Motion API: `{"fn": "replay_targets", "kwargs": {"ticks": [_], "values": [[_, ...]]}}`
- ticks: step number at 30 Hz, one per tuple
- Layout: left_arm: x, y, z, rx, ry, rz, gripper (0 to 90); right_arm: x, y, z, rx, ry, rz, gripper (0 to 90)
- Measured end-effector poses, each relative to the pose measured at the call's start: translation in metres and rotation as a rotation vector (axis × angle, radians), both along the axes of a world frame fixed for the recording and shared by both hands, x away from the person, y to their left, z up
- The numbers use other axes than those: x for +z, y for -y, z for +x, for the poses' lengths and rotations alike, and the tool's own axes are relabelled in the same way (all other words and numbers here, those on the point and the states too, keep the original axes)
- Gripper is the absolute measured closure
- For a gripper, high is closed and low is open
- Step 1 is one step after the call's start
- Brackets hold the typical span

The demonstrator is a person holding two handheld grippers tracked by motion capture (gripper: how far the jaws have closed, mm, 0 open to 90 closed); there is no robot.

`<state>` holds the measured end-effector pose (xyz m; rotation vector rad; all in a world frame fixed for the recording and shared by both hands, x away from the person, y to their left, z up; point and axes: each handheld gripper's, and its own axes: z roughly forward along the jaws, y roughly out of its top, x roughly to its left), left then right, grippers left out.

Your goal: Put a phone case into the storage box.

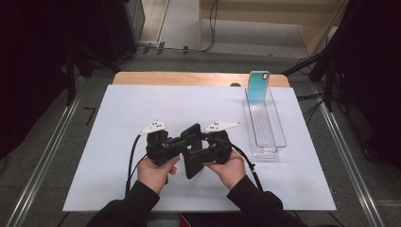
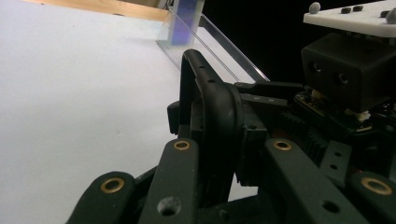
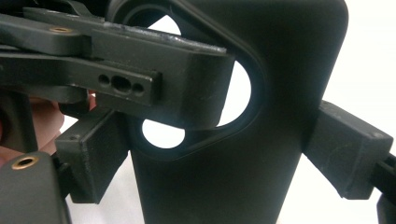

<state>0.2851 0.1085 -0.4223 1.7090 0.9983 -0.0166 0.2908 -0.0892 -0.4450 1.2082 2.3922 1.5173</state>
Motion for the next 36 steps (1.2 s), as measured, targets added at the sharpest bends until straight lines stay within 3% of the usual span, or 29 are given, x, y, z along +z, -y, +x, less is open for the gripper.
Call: {"fn": "replay_targets", "kwargs": {"ticks": [4, 6, 9, 15, 19, 25, 29, 34, 36], "values": [[0.001, 0.0, 0.0, -0.006, 0.001, -0.009, 80.2, 0.002, 0.001, -0.001, -0.002, 0.011, -0.01, 11.4], [0.001, 0.002, 0.0, -0.018, 0.009, -0.012, 72.1, 0.003, 0.001, -0.002, -0.002, 0.019, -0.018, 11.7], [0.001, 0.003, 0.001, -0.024, -0.008, 0.006, 60.7, 0.003, 0.002, 0.0, -0.008, 0.016, -0.025, 11.8], [0.004, -0.003, 0.003, -0.016, -0.02, -0.006, 47.7, 0.0, 0.011, 0.005, -0.039, 0.008, -0.035, 11.9], [0.006, -0.008, 0.004, -0.032, -0.027, -0.012, 43.9, 0.0, 0.017, 0.008, -0.053, 0.009, -0.04, 11.9], [0.006, -0.015, 0.006, -0.075, -0.085, -0.016, 39.0, 0.001, 0.027, 0.012, -0.067, 0.011, -0.055, 11.9], [0.007, -0.021, 0.008, -0.092, -0.099, -0.012, 36.2, 0.002, 0.035, 0.014, -0.057, 0.008, -0.058, 11.9], [0.006, -0.027, 0.01, -0.116, -0.105, 0.003, 34.0, 0.006, 0.044, 0.018, -0.036, 0.012, -0.058, 11.9], [0.006, -0.027, 0.01, -0.13, -0.111, 0.033, 33.1, 0.008, 0.048, 0.019, -0.031, 0.014, -0.057, 11.9]]}}
